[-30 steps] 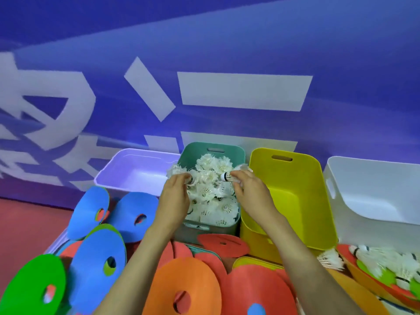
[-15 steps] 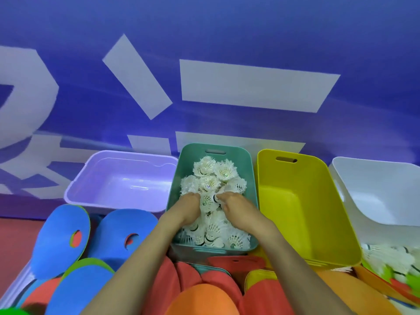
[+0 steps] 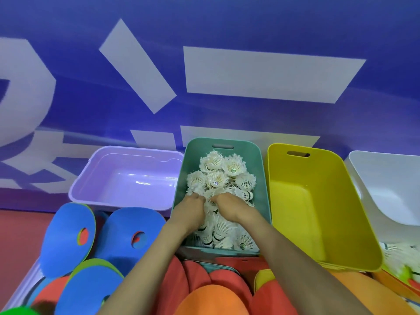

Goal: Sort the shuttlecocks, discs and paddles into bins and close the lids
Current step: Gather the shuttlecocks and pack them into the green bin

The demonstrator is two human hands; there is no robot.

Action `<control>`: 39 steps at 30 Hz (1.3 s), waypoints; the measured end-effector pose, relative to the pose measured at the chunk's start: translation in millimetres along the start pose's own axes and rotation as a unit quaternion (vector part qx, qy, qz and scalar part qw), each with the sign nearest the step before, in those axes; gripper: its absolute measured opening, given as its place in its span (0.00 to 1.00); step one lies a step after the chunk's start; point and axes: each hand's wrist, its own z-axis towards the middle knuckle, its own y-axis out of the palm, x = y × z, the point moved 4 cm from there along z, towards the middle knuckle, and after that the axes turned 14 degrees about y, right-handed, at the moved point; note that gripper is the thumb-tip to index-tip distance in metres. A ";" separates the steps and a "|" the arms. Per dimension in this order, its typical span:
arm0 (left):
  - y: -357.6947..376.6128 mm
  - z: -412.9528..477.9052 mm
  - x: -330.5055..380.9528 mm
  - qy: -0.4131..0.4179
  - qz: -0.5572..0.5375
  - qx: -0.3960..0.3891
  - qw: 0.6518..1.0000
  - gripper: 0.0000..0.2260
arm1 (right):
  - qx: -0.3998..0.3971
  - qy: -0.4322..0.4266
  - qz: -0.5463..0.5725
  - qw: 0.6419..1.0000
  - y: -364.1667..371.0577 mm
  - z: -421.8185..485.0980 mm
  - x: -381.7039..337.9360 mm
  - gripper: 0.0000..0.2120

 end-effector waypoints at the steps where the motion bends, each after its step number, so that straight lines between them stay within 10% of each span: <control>1: 0.3 -3.9 1.7 -0.002 0.010 -0.015 1.000 0.14 | -0.002 -0.001 0.004 1.000 -1.0 -0.6 0.6 0.30; 6: -2.4 -13.5 10.9 -0.017 0.026 -0.021 0.999 0.13 | 0.044 -0.021 0.068 0.996 -11.9 -17.5 9.1 0.22; 20: -1.0 -34.4 230.1 0.180 -0.075 0.344 0.918 0.16 | 0.389 -0.043 0.241 0.888 -52.8 -195.7 191.1 0.16; 31: 121.9 -18.3 391.0 0.267 -0.106 0.259 0.922 0.11 | 0.386 0.038 0.290 0.875 15.2 -273.2 364.6 0.15; 39: 180.8 54.7 411.8 0.068 -0.156 0.103 0.980 0.21 | 0.265 0.166 0.280 0.908 49.8 -243.8 442.5 0.16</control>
